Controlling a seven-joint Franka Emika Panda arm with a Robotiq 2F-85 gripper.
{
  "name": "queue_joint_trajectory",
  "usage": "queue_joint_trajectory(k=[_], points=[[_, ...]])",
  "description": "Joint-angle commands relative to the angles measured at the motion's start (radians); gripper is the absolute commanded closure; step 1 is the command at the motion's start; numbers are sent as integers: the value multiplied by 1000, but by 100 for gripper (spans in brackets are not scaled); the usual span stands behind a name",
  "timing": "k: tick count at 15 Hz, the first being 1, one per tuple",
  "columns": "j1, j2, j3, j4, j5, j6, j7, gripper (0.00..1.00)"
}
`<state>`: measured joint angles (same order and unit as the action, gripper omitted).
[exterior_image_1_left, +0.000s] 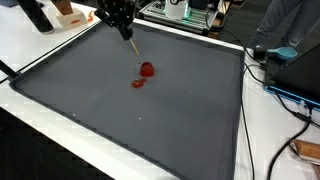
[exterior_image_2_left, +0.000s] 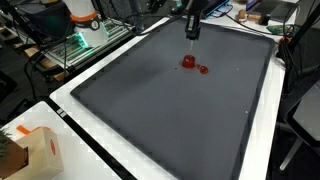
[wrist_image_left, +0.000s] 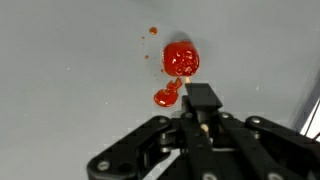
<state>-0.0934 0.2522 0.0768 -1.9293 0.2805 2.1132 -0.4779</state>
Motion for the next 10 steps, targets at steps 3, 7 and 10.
queue_joint_trajectory(k=[3, 7, 10], points=[[39, -55, -15, -13, -79, -25, 96, 97], [54, -70, -14, -11, -102, -28, 134, 97], [63, -75, -13, -9, -113, -29, 154, 97]])
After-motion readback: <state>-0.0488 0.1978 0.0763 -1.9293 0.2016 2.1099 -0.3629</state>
